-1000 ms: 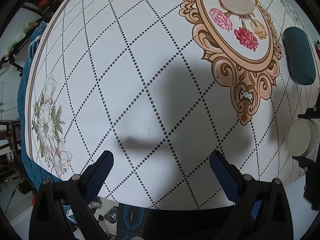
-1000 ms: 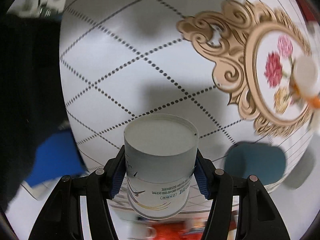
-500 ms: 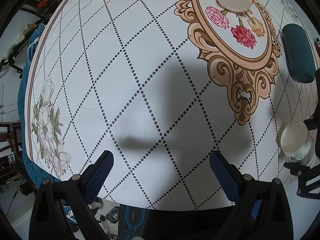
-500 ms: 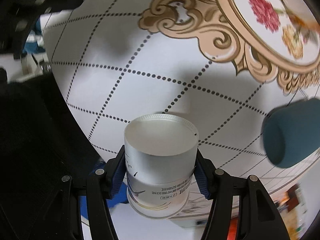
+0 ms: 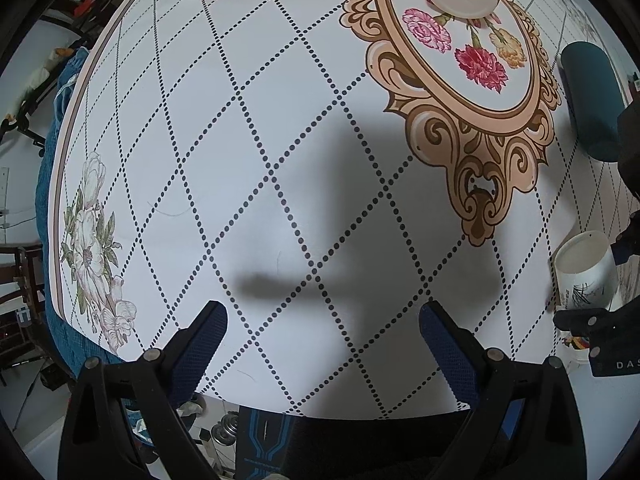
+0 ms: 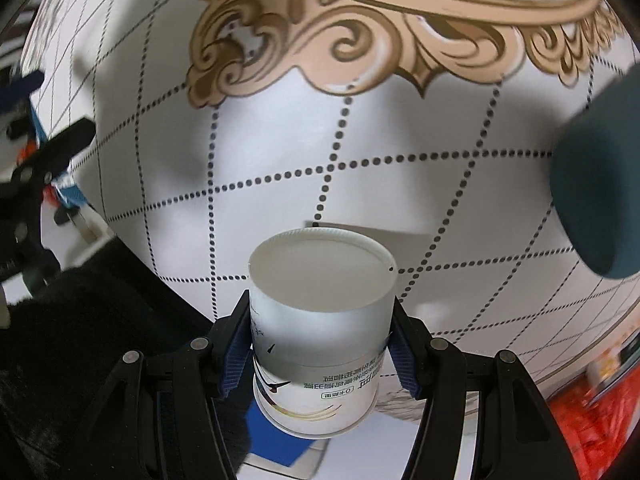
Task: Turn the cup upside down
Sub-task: 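Lower the inverted paper cup onto the tablecloth beside the mirror tray with the right gripper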
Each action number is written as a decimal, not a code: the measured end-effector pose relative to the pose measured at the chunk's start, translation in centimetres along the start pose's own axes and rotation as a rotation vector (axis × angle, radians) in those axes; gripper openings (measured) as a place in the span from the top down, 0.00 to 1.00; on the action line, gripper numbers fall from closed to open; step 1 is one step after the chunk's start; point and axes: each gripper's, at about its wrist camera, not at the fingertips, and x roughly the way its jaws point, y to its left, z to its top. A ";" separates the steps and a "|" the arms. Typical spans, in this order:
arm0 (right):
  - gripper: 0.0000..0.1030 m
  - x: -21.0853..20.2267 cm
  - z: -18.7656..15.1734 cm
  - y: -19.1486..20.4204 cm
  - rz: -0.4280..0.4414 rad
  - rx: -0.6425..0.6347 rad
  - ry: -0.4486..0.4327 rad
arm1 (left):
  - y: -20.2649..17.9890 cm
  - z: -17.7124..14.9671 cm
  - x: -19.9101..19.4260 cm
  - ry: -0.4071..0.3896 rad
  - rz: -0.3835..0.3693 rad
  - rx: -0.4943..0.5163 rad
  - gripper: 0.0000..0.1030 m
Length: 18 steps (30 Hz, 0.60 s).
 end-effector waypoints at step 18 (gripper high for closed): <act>0.38 -3.6 -0.8 -5.3 -0.014 0.047 -0.061 | -1.4 -0.6 -0.6 -0.006 0.003 0.012 0.05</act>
